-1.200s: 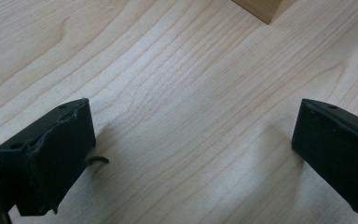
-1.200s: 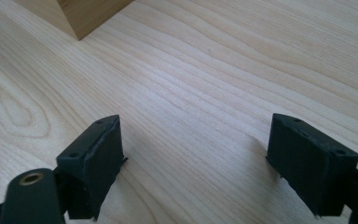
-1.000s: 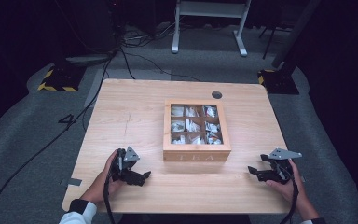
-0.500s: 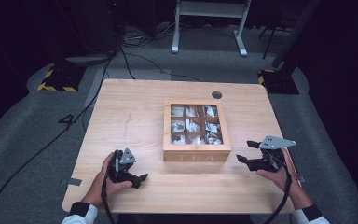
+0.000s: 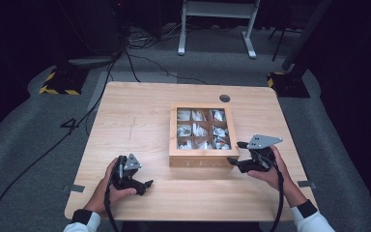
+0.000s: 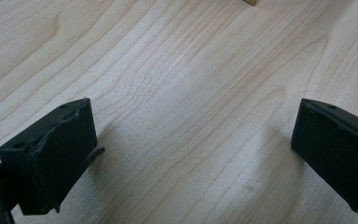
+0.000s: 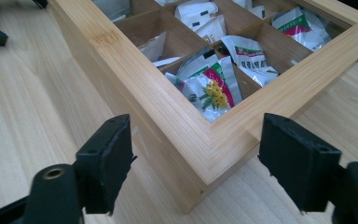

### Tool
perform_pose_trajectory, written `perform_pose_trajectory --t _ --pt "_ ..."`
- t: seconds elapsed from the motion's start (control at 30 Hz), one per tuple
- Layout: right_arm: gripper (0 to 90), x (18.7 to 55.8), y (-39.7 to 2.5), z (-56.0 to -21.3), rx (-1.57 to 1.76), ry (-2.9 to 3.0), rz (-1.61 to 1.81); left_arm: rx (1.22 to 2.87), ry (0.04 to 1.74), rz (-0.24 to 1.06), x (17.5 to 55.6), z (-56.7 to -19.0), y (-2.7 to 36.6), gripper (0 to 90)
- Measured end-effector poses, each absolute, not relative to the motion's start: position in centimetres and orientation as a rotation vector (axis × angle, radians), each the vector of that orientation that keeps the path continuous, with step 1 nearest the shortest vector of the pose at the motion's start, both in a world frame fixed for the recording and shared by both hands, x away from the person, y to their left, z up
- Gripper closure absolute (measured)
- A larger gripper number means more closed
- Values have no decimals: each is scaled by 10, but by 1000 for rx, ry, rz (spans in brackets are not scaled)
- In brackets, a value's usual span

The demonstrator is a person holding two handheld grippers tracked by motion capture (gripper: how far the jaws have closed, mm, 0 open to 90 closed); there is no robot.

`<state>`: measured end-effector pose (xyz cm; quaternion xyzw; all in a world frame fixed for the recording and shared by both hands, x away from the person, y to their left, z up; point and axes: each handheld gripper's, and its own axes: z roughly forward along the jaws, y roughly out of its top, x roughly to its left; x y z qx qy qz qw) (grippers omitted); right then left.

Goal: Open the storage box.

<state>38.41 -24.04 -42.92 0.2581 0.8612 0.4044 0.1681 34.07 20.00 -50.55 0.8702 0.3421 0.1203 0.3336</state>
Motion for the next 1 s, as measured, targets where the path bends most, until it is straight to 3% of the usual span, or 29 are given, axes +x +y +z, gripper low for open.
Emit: perform_pose_trajectory --t 0.43,1.0 --pt "260 393 -244 -449 816 2467 1136 2273 892 313 341 -505 200 4" --pt "245 392 -245 -448 853 2412 1194 2273 901 316 340 -505 200 5"
